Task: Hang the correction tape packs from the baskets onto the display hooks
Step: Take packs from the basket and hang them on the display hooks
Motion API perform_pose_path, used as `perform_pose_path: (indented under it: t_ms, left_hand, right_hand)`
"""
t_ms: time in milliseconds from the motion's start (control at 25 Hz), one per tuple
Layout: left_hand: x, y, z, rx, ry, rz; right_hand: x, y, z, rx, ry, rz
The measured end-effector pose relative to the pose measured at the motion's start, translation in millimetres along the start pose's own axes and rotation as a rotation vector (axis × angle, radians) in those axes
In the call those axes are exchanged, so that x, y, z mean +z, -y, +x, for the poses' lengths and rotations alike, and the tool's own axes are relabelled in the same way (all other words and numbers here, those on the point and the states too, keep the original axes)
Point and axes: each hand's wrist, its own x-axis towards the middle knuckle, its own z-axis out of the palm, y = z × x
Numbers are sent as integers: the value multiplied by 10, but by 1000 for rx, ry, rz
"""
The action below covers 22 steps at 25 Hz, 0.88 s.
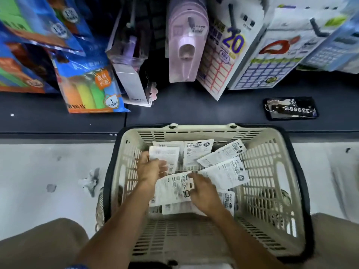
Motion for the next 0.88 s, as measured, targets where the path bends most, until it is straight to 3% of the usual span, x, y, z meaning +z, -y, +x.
perform_pose_path:
  t_ms: [80,120,280,360,440,520,600,720,800,880]
  left_hand:
    - [-45,46,-7,-95,149,15]
    - [-71,86,-38,-137,239,30]
    - [-147,344,-175,-100,424,464]
    - [-151,496,-243,-110,393,568]
    - [-132,630,-295,-142,404,615]
    - [-107,702,-282,-67,402,782]
    - [-108,715,-220,16,240,879]
    - [-150,775,-106,34,93,910]
    - [-142,867,-40,202,233,1225]
    - [-79,957,15,434,371,1466]
  right_hand:
    - [-102,174,62,259,-74,684]
    - [-150,214,87,349,-26,878]
    - [-215,183,72,421,113,1057]
    - [-188,164,61,412,85,979]
    - [-139,180,113,387,-91,828]
    - [-137,143,157,384,-278,741]
    - [-210,44,153,420,-352,702]
    - [-455,-156,89,522,-336,588]
    - [-569,-320,42,547,-217,402]
    - [-606,-420,17,568,-80,384]
